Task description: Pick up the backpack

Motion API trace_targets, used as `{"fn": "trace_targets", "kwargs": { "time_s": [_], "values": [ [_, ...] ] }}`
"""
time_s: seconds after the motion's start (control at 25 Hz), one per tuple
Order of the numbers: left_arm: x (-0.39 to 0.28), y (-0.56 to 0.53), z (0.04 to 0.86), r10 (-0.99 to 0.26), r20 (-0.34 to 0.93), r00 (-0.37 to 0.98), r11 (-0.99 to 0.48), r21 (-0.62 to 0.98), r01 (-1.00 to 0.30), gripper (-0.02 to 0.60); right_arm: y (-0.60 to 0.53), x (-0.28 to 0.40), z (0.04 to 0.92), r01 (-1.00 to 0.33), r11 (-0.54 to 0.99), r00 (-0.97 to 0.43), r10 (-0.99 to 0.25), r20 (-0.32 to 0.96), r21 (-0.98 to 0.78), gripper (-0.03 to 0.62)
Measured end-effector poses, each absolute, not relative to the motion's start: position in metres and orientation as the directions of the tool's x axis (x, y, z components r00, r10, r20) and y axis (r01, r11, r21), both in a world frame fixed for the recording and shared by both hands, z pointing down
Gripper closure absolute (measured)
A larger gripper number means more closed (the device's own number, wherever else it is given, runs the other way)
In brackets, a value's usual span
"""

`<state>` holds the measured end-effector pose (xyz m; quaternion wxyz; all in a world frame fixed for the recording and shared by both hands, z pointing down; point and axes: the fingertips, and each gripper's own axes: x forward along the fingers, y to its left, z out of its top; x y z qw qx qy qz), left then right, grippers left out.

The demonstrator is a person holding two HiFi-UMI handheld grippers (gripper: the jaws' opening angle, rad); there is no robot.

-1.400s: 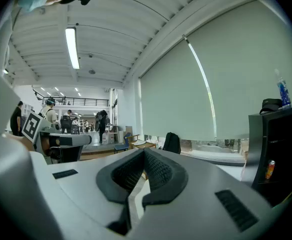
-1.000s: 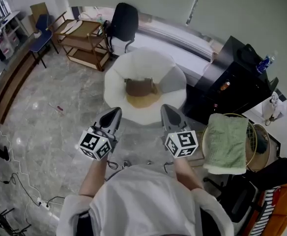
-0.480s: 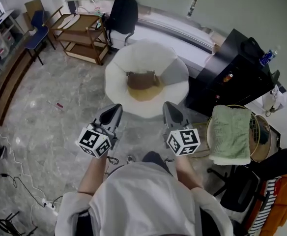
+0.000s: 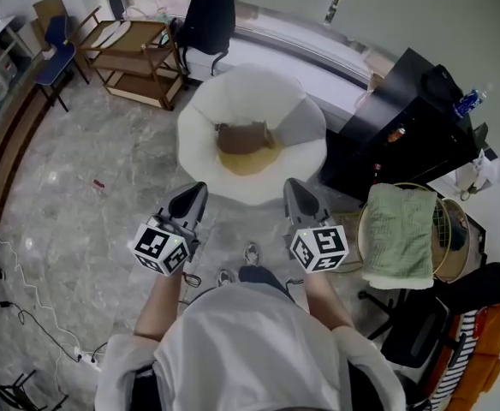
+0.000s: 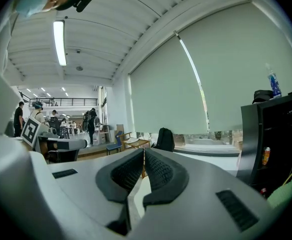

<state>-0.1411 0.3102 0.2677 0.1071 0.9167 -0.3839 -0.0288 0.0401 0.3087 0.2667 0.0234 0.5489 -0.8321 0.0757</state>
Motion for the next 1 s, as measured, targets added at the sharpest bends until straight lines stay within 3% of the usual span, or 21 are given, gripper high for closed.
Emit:
{"fn": "trace_targets", "kwargs": {
  "time_s": [0.52,1.0],
  "values": [
    [-0.103,0.24,0.27,-0.776,0.034,0.63,-0.61,0.21,-0.764,0.549,0.229,0.089,0.264,-0.877,0.47,-0.478,-0.875,0.079,-0.094,0.563],
    [-0.076,0.215,0.279,-0.803,0.044,0.594,-0.573,0.219,-0.79,0.549,0.199,0.101,0.288,-0.836,0.536,-0.547,-0.828,0.124,-0.117,0.563]
  ]
}}
